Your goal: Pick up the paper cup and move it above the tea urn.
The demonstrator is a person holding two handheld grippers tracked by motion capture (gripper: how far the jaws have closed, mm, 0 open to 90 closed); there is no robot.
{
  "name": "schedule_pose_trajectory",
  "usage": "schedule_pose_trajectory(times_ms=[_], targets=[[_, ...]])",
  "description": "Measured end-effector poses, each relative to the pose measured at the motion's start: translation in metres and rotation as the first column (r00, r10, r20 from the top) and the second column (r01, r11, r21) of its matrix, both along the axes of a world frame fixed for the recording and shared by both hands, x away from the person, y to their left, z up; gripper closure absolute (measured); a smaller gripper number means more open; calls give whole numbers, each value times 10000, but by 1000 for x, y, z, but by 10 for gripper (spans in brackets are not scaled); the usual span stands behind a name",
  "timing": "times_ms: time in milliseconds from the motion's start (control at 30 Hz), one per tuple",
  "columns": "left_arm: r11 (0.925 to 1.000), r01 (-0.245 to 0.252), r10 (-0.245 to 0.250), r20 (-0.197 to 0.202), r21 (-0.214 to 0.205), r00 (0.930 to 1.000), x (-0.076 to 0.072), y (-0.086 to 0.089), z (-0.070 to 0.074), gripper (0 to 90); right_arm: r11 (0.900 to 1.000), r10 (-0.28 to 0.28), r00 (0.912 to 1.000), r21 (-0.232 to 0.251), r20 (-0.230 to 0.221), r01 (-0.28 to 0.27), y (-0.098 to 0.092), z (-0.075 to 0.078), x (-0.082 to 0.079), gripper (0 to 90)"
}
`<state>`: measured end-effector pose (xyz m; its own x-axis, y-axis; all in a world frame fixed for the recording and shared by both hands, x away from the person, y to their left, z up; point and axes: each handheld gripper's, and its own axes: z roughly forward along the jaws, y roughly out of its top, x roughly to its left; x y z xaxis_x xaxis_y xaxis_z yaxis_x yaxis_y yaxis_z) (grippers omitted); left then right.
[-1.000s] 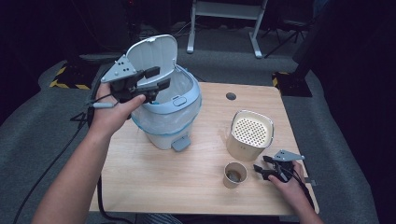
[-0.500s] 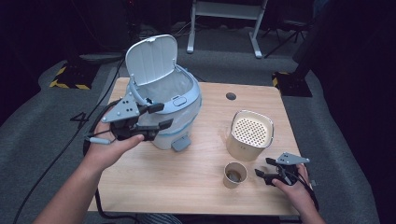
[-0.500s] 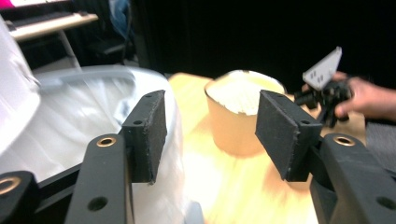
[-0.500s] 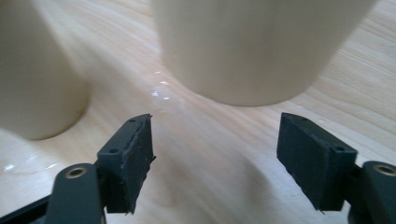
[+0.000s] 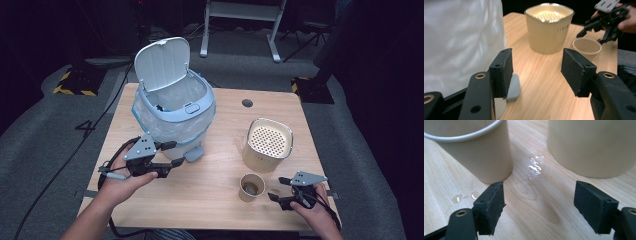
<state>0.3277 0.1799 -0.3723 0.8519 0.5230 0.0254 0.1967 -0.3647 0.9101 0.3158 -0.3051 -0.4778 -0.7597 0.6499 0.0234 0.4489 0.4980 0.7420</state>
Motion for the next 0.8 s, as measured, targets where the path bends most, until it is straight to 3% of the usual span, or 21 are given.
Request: schedule_pose_trajectory(times_ms=[233, 367, 467, 533, 800], targets=[[9986, -277, 251, -586, -452, 9980, -2, 6, -34, 426, 9998, 177, 9998, 76, 68, -177, 4, -3, -2, 253], [9967, -661, 620, -829, -466, 9946, -2, 10, -54, 425, 9997, 225, 9997, 103, 11, -225, 6, -5, -3, 268], [9945, -1021, 993, -1025, -225, 9898, 0, 15, -68, 425, 9996, 254, 9997, 113, 7, -254, 8, -5, -4, 270], [9911, -1301, 1260, -1176, -280, 9850, 1, 17, -78, 427, 9995, 277, 9996, 120, 39, -277, 9, -5, -5, 270], [9879, -1448, 1523, -1684, 561, 9739, 4, 17, -102, 425, 9988, 478, 9988, 45, -114, -478, 10, -10, -5, 256]])
